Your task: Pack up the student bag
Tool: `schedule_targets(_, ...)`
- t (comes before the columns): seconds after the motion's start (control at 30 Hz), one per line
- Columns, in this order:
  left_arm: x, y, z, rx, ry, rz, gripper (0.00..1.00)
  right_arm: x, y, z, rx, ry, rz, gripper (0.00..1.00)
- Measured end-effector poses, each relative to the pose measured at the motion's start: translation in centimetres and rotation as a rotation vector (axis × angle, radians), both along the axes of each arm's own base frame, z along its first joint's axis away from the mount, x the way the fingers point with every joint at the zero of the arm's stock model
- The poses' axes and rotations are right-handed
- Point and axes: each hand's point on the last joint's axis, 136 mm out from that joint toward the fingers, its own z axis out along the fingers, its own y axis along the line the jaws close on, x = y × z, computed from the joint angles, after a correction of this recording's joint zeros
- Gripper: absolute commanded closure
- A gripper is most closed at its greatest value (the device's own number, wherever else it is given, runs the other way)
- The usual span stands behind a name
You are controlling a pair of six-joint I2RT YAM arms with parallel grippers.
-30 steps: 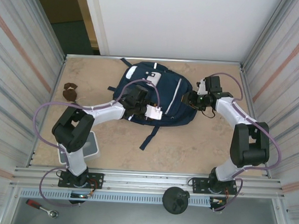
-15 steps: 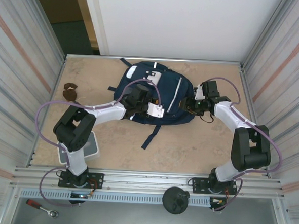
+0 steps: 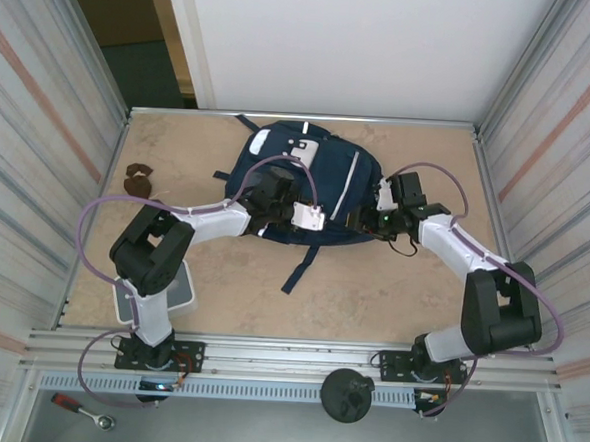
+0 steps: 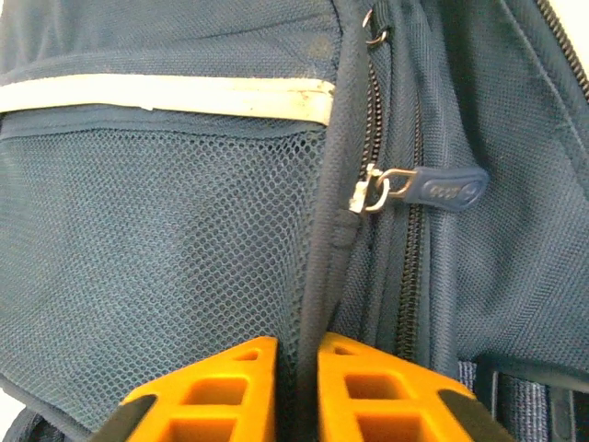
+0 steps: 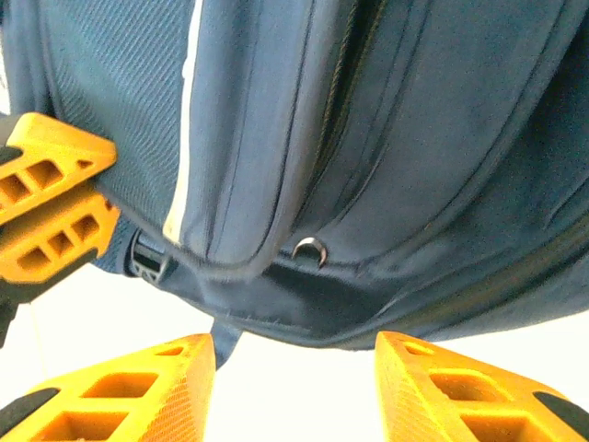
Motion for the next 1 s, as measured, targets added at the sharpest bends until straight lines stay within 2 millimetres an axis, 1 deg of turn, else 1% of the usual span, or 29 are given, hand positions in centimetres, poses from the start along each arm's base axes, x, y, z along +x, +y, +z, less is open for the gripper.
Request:
schedule_targets(0.1, 0.1, -0.2, 0.3, -0.032, 0.015, 0.01, 0.99, -0.8, 0.4, 0.8, -0.015, -0.066, 0.024, 0.52)
schedule_targets(0.27, 0.0, -0.2, 0.5, -0.097, 0.085, 0.031, 1.0, -1.8, 2.5, 1.6, -0.037, -0.199, 0.101, 0.54)
schedule_targets(0.4, -0.2, -0.3, 0.8, -0.151, 0.149, 0.038, 1.0, -2.1, 4.0, 1.2, -0.034, -0.28, 0.142, 0.55)
schedule_targets(0.47, -0.3, -0.3, 1.0, -0.167, 0.17, 0.042, 1.0, -2.0, 4.6, 0.8, -0.043, -0.315, 0.153, 0.57)
schedule_targets(0.63, -0.4, -0.5, 1.1, -0.179, 0.196, 0.047, 1.0, -1.5, 7.2, 0.1, -0.05, -0.393, 0.191, 0.61)
schedule_targets(0.77, -0.4, -0.4, 1.1, -0.184, 0.205, 0.053, 1.0, -0.5, 7.6, -0.4, -0.074, -0.431, 0.166, 0.62)
schedule_targets(0.9, -0.4, -0.4, 1.2, -0.188, 0.211, 0.053, 1.0, 0.5, 7.3, -1.2, -0.11, -0.449, 0.13, 0.62)
schedule_targets(1.0, -0.4, -0.4, 1.2, -0.189, 0.212, 0.052, 1.0, 0.8, 7.3, -2.0, -0.137, -0.449, 0.119, 0.62)
